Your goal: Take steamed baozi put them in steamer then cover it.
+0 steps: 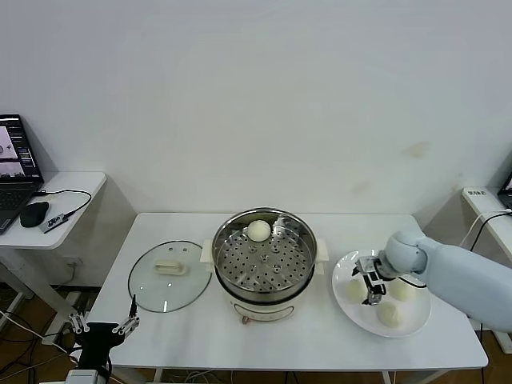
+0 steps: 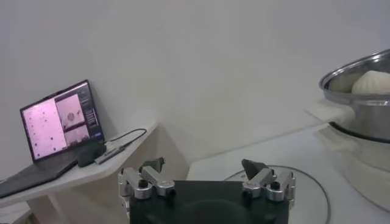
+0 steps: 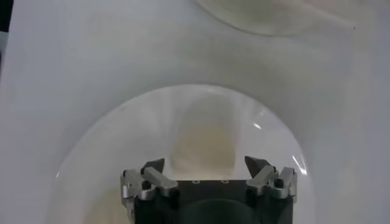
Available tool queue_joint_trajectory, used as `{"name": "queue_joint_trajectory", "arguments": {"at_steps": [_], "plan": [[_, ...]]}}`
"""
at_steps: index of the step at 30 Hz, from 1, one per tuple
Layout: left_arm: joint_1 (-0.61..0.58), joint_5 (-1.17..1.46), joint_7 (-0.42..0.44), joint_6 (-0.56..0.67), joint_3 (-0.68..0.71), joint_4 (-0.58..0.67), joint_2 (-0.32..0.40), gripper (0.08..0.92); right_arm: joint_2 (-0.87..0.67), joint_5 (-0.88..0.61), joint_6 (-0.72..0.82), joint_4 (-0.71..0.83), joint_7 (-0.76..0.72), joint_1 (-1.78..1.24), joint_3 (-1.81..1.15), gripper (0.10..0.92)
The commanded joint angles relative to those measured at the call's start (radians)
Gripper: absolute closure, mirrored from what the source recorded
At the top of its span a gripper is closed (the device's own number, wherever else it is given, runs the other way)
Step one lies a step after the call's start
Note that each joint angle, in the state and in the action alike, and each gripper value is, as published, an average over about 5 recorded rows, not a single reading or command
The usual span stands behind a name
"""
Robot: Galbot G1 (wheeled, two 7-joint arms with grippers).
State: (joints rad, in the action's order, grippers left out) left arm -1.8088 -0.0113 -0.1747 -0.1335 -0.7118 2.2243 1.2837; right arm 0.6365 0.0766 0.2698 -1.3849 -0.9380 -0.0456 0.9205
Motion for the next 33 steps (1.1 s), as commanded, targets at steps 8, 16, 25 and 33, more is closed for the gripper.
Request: {"name": "queue_joint_trajectory", "arguments": {"at_steps": [8, 16, 25, 33], "plan": [[0.0, 0.0, 0.0, 0.001, 0.003, -0.001, 0.006, 0.177, 0.025, 0.024, 0.011, 0.032, -0.009, -0.015, -0.019, 0.36], [-0.004, 0.0, -0.001, 0.001, 0.004, 0.009, 0.009, 0.177, 0.009, 0.012, 0.014, 0.011, -0.026, 0.014, -0.019, 0.486], [-0.006, 0.001, -0.001, 0.001, 0.005, 0.024, 0.002, 0.177, -0.103, -0.093, 0.026, -0.08, -0.068, 0.242, 0.041, 0.509], [-0.003, 0.001, 0.0, 0.0, 0.016, 0.044, -0.01, 0.177, -0.107, -0.256, 0.056, -0.177, -0.073, 0.598, 0.252, 0.504]]}}
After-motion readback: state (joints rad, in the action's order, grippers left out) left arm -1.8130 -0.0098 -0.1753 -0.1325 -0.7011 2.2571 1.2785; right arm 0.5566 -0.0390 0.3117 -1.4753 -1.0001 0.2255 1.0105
